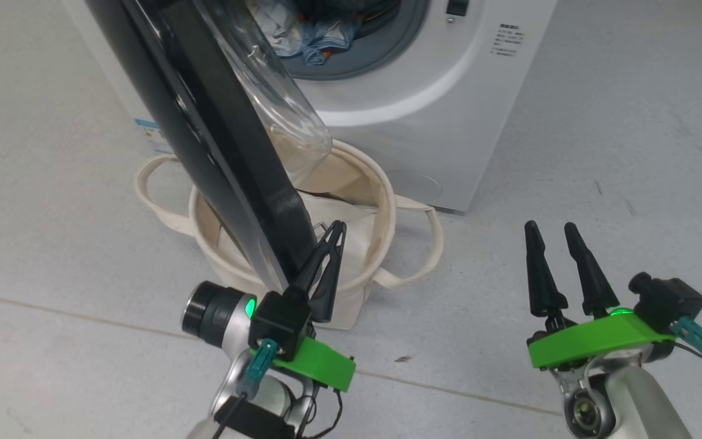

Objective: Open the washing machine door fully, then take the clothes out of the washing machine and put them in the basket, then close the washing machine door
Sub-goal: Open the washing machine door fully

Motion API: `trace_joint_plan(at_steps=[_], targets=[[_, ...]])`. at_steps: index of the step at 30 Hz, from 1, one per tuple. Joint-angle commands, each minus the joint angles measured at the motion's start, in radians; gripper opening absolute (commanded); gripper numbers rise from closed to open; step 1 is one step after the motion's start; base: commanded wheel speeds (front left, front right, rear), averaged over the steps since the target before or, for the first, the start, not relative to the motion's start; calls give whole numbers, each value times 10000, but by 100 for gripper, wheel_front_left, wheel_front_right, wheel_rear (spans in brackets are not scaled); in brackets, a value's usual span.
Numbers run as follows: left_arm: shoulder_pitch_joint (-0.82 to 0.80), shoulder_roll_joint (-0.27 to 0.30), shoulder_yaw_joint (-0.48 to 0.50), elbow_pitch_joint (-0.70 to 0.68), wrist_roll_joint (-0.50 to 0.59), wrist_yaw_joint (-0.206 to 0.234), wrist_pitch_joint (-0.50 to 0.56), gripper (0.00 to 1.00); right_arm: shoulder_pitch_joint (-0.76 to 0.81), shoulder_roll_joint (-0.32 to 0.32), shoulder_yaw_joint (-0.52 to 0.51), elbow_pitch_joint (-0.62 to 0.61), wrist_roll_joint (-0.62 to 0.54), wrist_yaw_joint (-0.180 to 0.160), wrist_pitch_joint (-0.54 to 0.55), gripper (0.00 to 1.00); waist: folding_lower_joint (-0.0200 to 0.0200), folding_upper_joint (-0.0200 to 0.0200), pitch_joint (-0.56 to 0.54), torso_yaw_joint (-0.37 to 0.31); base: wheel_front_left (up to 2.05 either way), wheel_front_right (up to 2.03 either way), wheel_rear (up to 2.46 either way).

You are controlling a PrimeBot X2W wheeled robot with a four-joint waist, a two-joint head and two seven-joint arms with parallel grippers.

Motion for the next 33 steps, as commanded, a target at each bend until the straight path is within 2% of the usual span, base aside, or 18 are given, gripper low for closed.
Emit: trace_joint_plan(at_steps=[1, 11, 21, 30, 33], targets=[[-243, -3, 379, -260, -26, 114, 24, 0, -338, 37, 192, -391, 75, 2, -122, 100, 0, 0, 0, 73, 0, 0, 0], [76, 76, 655, -239, -224, 514, -76, 0, -253, 37, 252, -422, -60, 2, -122, 100, 0, 0, 1, 813, 0, 0, 0], [503, 191, 941, -224, -514, 834, -163, 0, -215, 37, 316, -312, -183, 2, -122, 100, 0, 0, -125, 1914, 0, 0, 0], [756, 780, 2082, -205, -898, 1439, -240, 0, -241, 37, 395, -197, -267, 2, -122, 100, 0, 0, -129, 2412, 0, 0, 0], [740, 1202, 2907, -159, -1329, 1571, -257, 0, -251, 37, 301, -193, -324, 2, -122, 100, 0, 0, -32, 2466, 0, 0, 0]])
